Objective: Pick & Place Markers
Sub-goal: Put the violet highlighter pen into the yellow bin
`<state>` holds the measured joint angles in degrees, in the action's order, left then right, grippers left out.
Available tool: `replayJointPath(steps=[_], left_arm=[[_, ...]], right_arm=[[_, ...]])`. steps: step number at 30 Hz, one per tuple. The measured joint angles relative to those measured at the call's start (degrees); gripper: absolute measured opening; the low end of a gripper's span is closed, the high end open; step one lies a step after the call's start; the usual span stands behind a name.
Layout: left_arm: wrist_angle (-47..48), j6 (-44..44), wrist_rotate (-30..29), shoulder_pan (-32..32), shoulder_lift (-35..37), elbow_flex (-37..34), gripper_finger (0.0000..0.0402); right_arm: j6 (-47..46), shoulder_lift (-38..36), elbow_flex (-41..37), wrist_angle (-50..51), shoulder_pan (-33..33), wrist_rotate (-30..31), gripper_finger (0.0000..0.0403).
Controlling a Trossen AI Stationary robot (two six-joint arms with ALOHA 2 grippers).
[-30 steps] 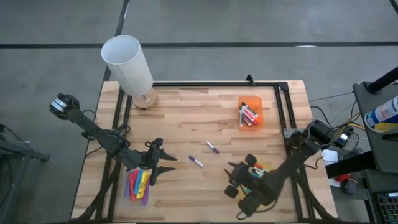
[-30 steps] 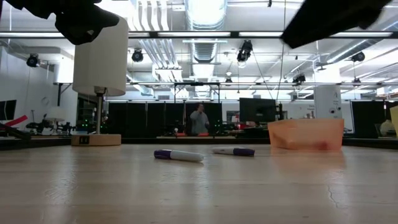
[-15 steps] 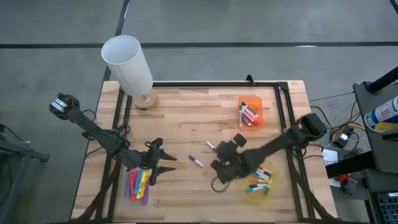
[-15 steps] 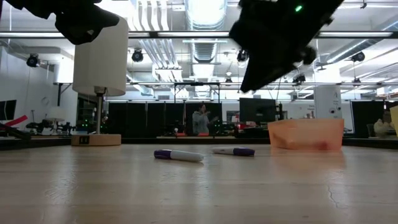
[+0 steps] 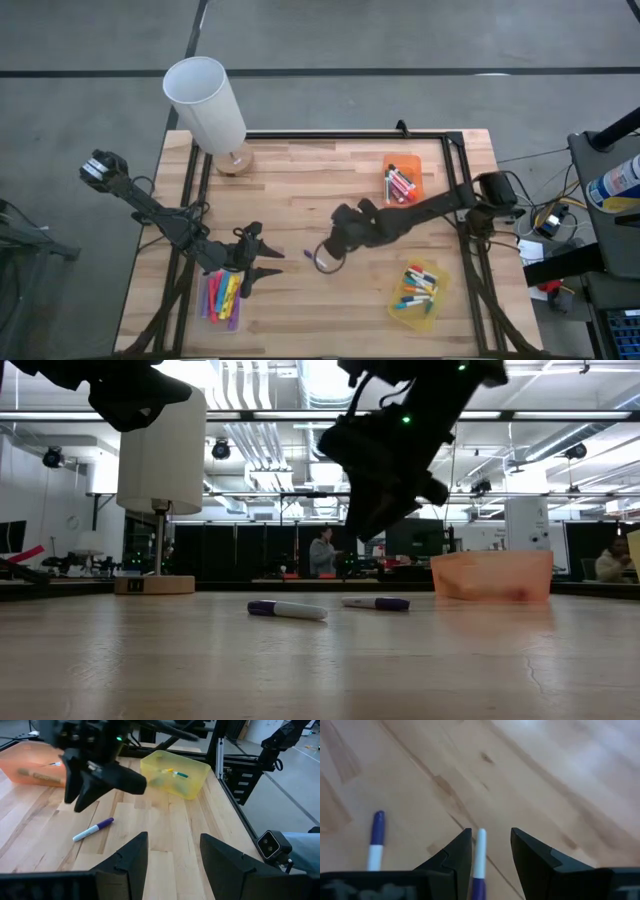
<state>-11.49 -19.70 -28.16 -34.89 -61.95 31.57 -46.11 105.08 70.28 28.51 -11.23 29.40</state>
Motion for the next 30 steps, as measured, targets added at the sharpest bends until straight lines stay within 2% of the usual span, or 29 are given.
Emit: replayJointPath(steps=[3, 8, 12, 26, 30], left_arm=[[0.0, 0.0, 0.0, 0.0, 0.0, 0.0, 0.0174], [0.0, 0.0, 0.0, 0.0, 0.0, 0.0, 0.0174], [0.0, 0.0, 0.0, 0.0, 0.0, 0.0, 0.0174], [0.0, 0.0, 0.0, 0.0, 0.0, 0.0, 0.0174], [0.0, 0.0, 0.0, 0.0, 0.0, 0.0, 0.0174]], right_arm=[[0.0, 0.0, -0.4, -1.6, 1.9, -5.6, 0.0127], [-1.4, 0.2, -0.8, -1.8, 2.6, -6.7, 0.0127], [-3.6, 0.2, -1.9, -2.2, 3.0, -10.0, 0.0127], [-3.4, 0.2, -12.5, -18.3, 2.4, -10.4, 0.0127], [-3.3, 0.2, -14.3, -19.7, 2.2, -10.4, 0.0127]])
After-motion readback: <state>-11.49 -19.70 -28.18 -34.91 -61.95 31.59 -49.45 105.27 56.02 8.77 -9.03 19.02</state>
